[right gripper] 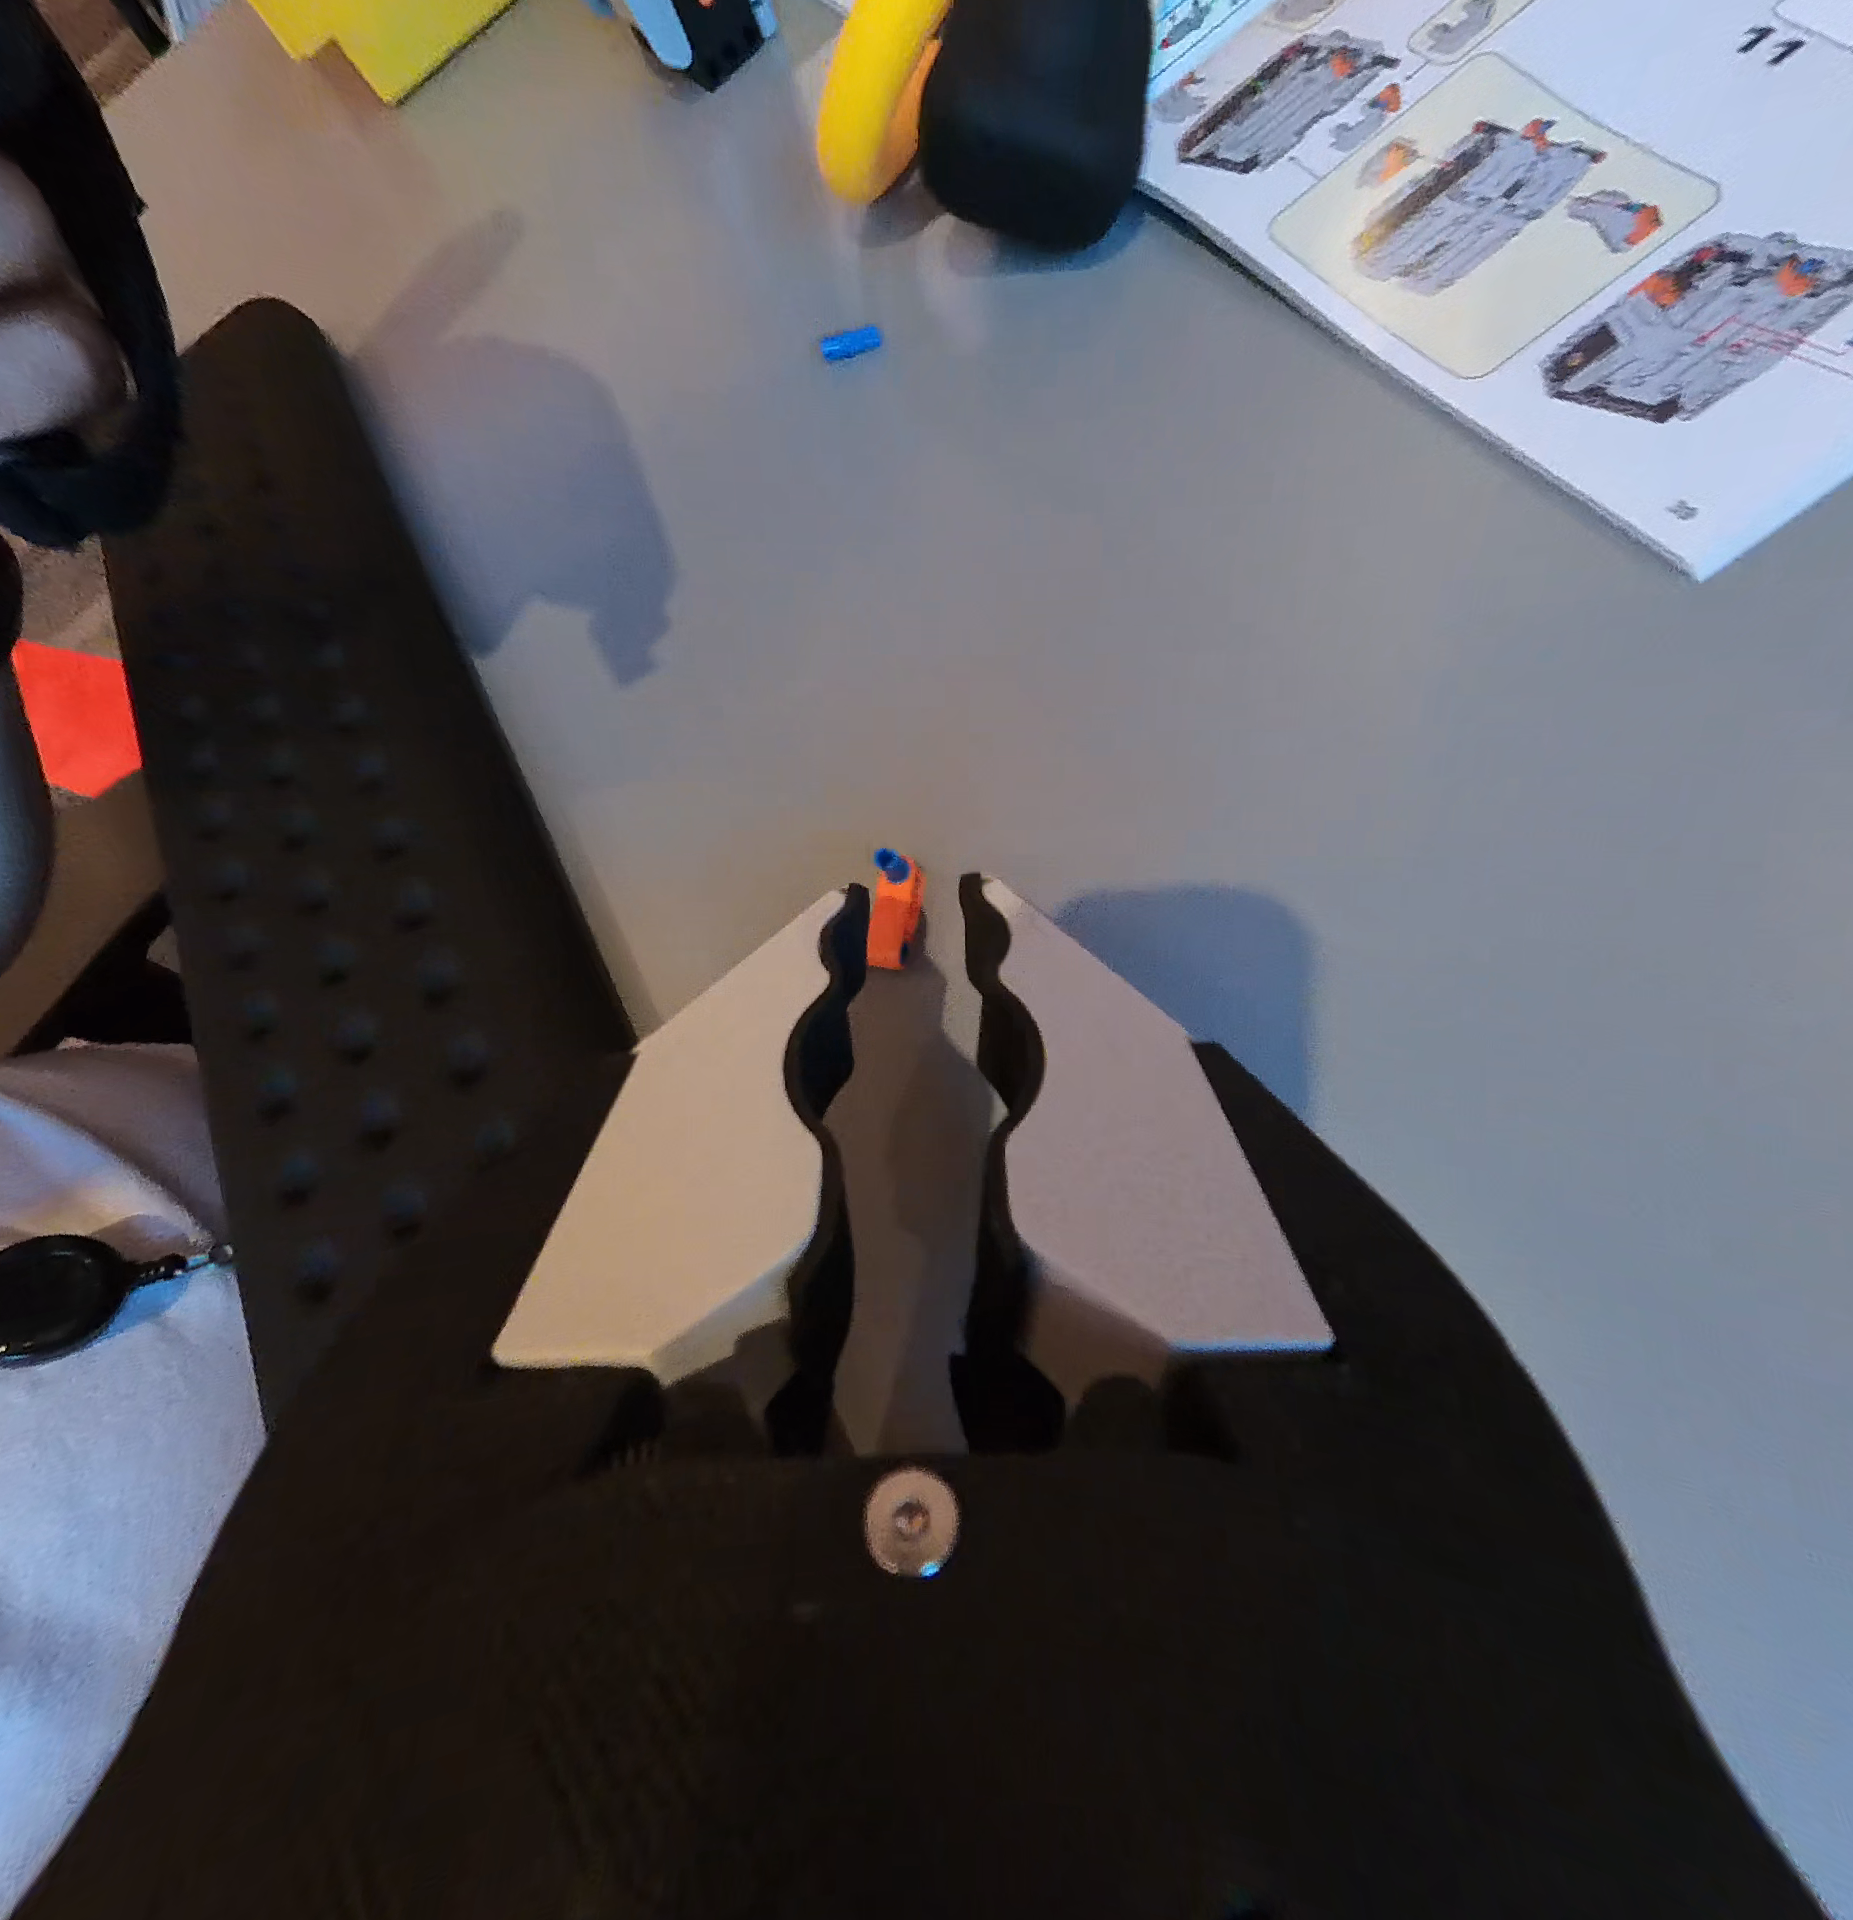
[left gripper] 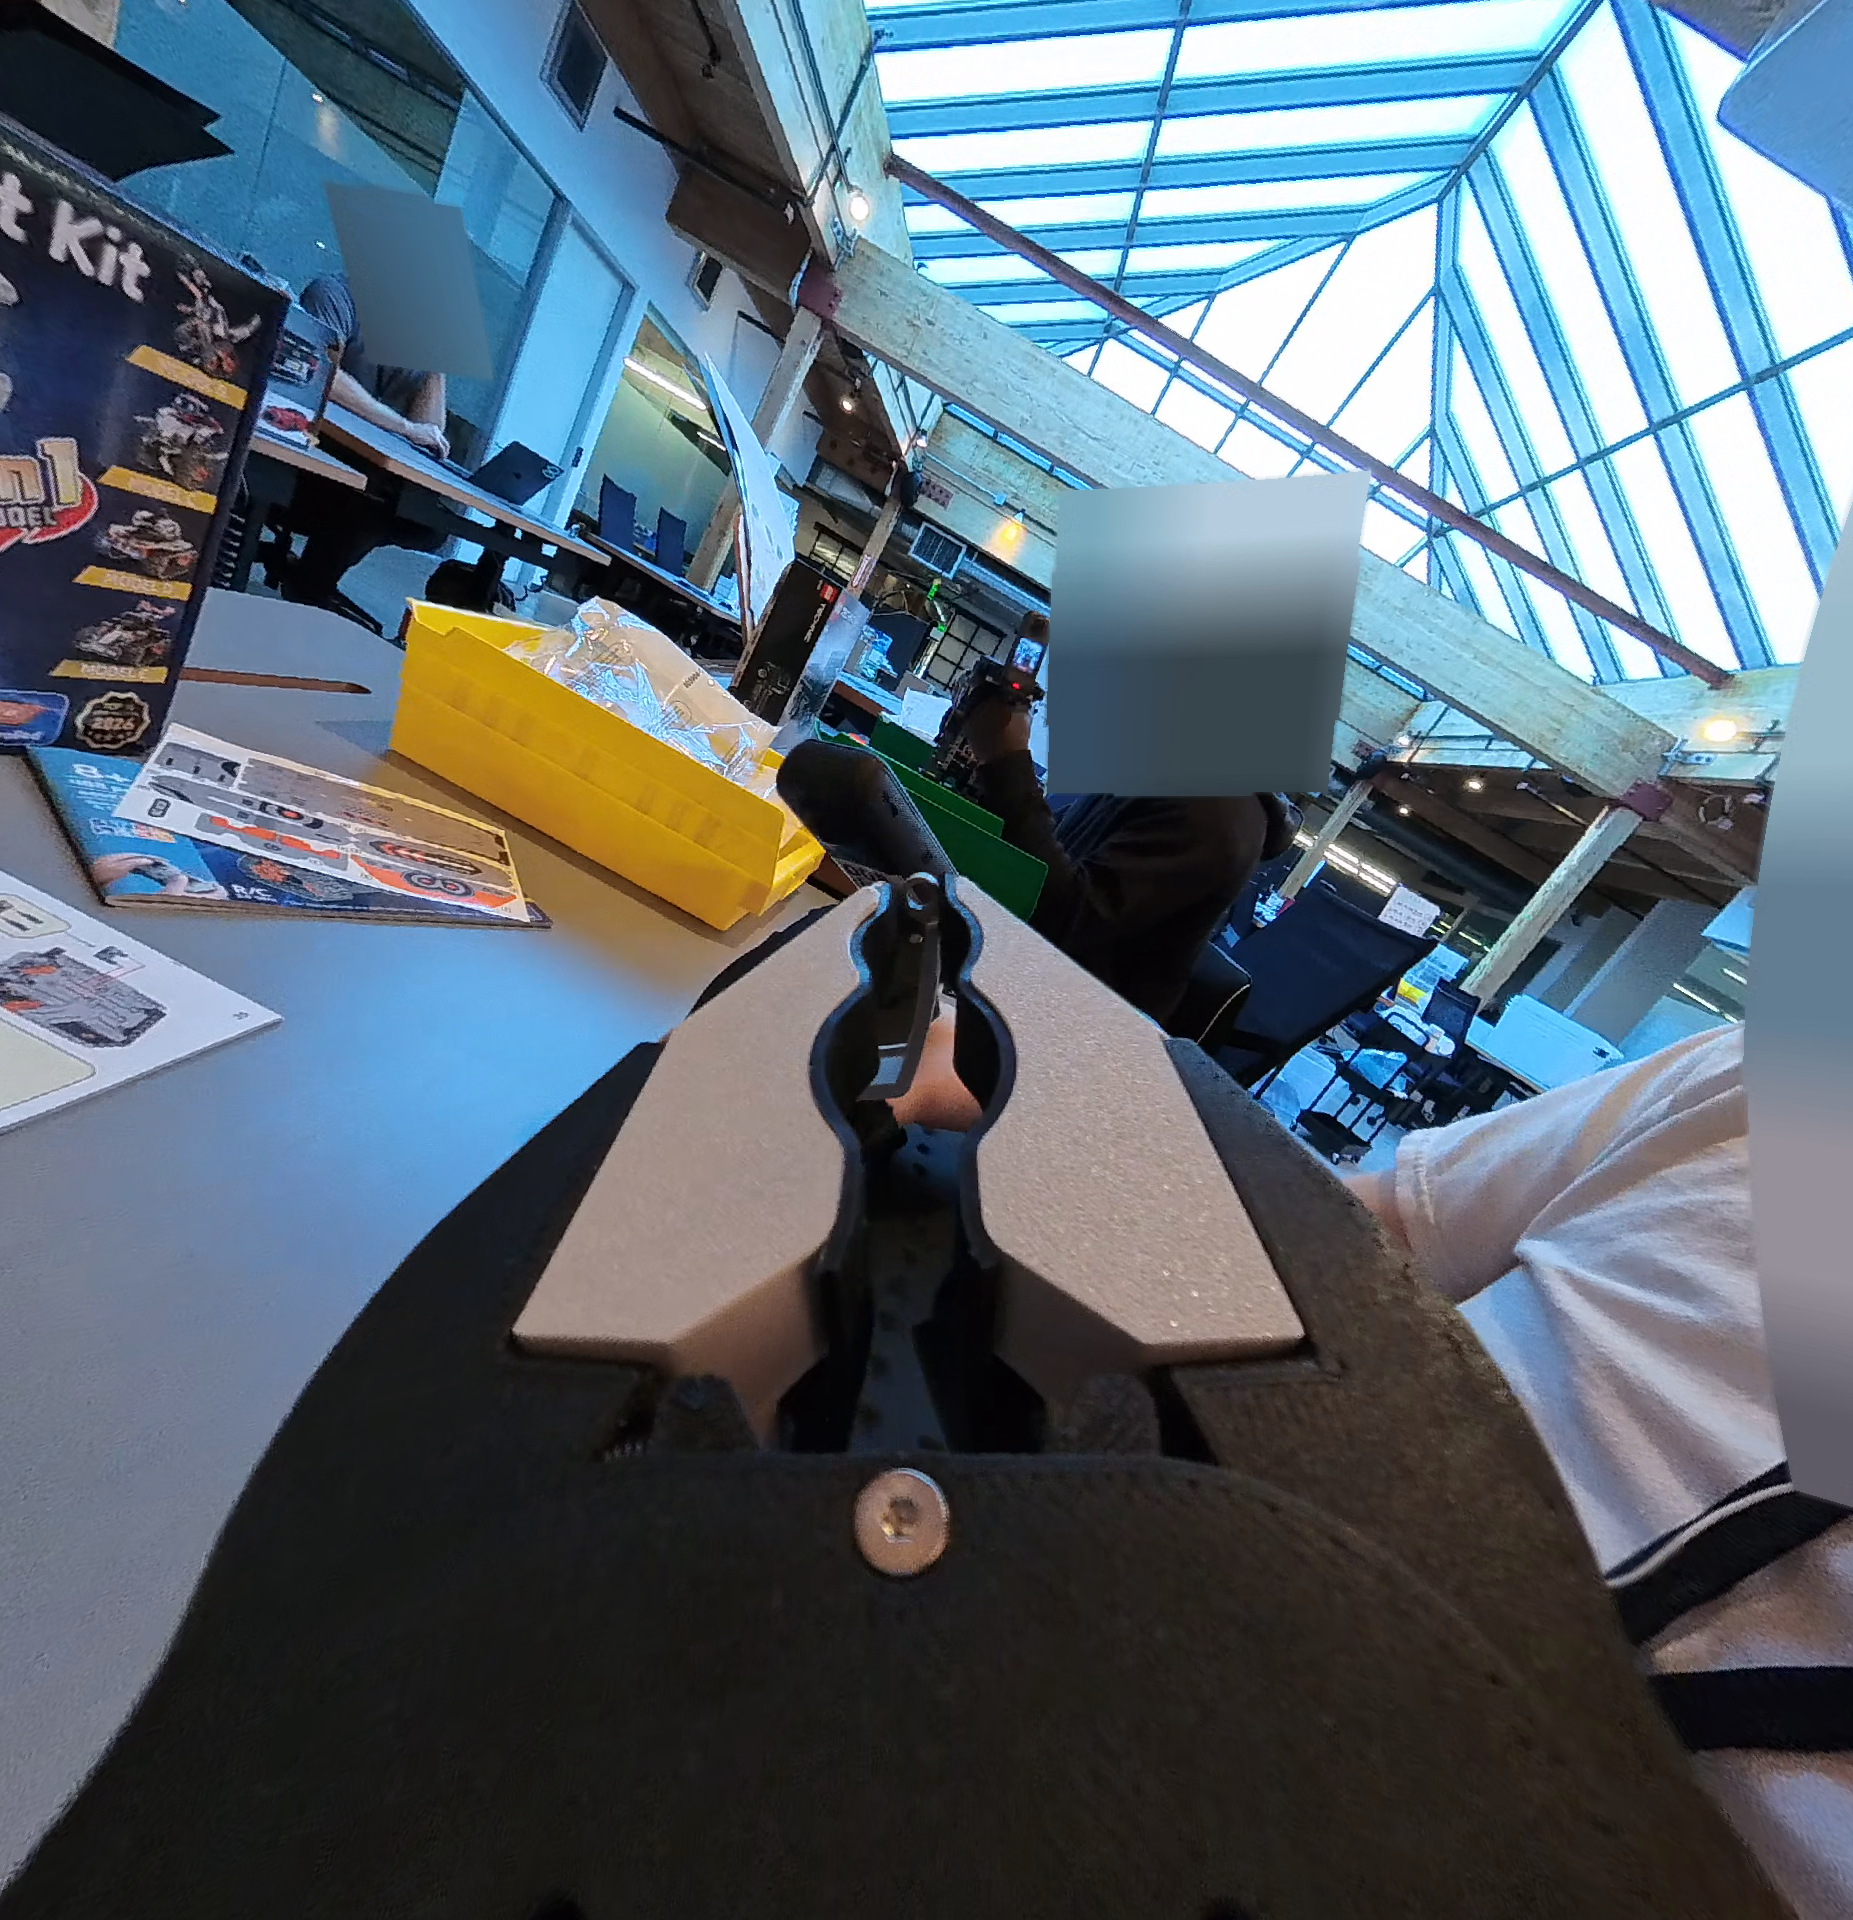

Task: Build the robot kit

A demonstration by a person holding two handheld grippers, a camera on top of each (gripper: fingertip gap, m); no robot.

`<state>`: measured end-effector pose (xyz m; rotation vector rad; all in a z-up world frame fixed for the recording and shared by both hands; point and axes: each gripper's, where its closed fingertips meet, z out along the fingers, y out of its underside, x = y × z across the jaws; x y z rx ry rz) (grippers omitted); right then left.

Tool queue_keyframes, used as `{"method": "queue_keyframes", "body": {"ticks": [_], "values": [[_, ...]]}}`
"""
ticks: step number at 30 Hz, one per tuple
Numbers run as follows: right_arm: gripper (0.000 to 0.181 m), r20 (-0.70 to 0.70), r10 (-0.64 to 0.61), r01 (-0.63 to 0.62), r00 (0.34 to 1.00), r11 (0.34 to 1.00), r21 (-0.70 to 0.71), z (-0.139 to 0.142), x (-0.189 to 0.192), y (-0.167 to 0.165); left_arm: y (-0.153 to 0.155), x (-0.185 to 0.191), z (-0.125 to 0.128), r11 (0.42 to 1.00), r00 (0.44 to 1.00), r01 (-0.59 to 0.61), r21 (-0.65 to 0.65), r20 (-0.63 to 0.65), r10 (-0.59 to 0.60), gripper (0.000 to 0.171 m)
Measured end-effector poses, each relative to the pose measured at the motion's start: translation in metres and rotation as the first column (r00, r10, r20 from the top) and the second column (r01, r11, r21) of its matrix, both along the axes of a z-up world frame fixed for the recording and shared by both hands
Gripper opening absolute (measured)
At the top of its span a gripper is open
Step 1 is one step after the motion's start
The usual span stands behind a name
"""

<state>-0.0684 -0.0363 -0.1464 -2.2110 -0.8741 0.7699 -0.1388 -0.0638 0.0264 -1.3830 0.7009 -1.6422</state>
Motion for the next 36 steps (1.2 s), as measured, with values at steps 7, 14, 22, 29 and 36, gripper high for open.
{"method": "queue_keyframes", "body": {"ticks": [7,14,22,29,36], "values": [[0.007,0.129,0.062,-0.059,0.990,0.998,-0.025,-0.015,-0.009,-0.008,0.002,-0.038,0.008,0.994,0.995,-0.096,0.056,-0.028,0.098,0.004],[0.007,0.291,0.092,-0.134,0.952,0.983,0.125,-0.007,-0.006,0.003,0.005,-0.089,0.014,0.973,0.975,-0.214,0.087,-0.044,0.218,0.005],[0.006,0.591,0.126,-0.368,0.797,0.877,0.310,0.027,-0.006,0.035,0.019,-0.104,-0.010,0.959,0.952,-0.277,0.060,-0.121,0.282,0.005],[0.006,0.794,0.193,-0.587,0.577,0.774,0.238,0.016,-0.007,0.051,0.028,-0.106,-0.026,0.959,0.946,-0.279,0.047,-0.159,0.283,0.005],[0.007,0.950,0.078,-0.787,0.304,0.583,0.204,0.000,0.001,0.063,0.030,-0.111,-0.030,0.962,0.945,-0.271,0.045,-0.180,0.274,0.005]]}}
